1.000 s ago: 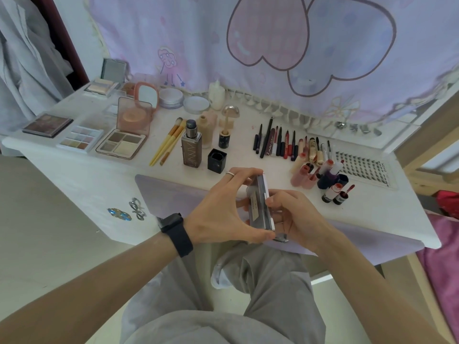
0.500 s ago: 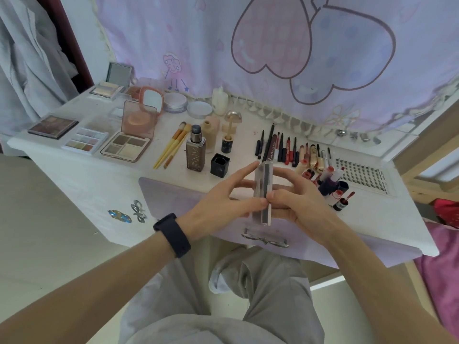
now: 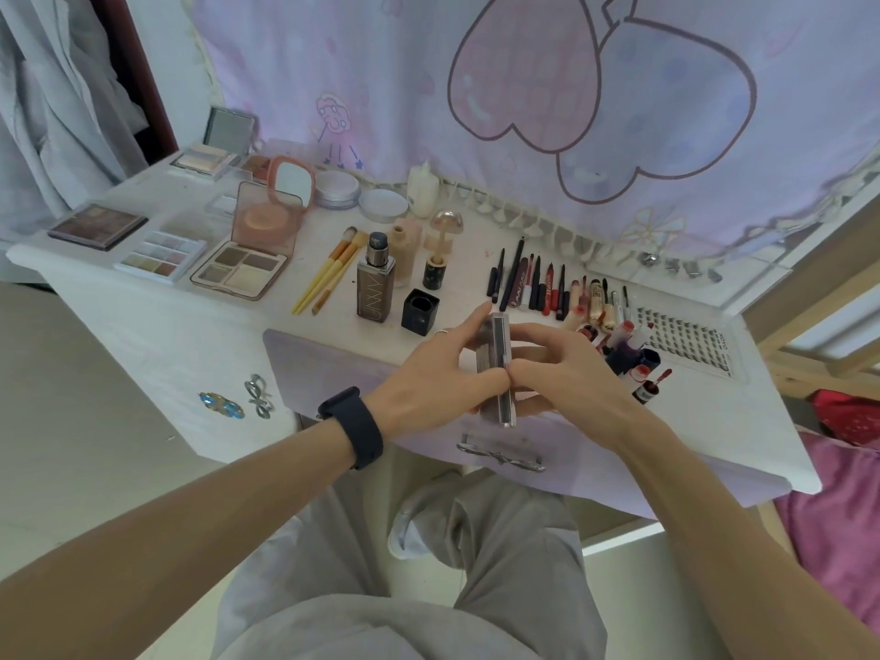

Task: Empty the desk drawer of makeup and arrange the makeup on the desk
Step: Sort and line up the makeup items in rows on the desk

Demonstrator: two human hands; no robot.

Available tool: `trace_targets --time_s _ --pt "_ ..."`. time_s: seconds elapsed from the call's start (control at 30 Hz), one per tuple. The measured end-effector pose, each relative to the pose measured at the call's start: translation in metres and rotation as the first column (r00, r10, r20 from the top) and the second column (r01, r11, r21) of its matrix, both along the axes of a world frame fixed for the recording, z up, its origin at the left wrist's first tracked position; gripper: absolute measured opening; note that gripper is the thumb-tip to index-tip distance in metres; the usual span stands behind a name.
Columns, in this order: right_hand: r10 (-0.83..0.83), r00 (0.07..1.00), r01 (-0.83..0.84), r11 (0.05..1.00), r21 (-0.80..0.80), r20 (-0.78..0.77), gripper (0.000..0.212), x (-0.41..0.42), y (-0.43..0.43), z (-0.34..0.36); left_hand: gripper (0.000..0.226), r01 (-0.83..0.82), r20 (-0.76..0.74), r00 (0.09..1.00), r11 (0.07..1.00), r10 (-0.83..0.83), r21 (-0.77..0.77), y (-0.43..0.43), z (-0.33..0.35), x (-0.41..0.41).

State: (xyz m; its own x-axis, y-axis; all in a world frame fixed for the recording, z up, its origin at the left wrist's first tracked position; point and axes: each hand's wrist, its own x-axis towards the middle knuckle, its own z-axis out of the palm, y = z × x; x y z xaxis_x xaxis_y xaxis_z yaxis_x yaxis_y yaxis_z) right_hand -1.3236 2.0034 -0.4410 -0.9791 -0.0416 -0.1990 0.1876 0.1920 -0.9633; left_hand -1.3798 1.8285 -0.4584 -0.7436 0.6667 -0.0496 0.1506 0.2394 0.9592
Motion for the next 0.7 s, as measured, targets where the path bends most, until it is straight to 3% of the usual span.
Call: trace_targets --time_s 0.37,0.47,0.6,0.7 --pt "0.025 0.999 -0.028 0.995 0.096 0.028 0.042 0.001 0.0 -0.005 0.104 0.053 0.054 0.997 0.998 -0.051 -0.042 -0.001 -0.008 -0.004" --pt "0.018 0.999 -0.022 0.989 0.144 0.032 0.04 -0.001 0.0 -0.004 0.089 0.051 0.105 0.993 0.999 -0.05 0.001 -0.001 -0.01 -0.008" --pt "-0.033 0.999 0.028 0.99 0.135 0.032 0.043 -0.001 0.0 0.001 0.059 -0.008 0.281 0.959 0.983 -0.044 0.182 -0.001 -0.011 -0.009" --pt "-0.047 0.997 0.056 0.983 0.176 -0.056 0.055 0.009 0.0 0.0 0.059 -0.164 0.529 0.847 0.92 -0.055 0.357 0.0 -0.014 -0.009"
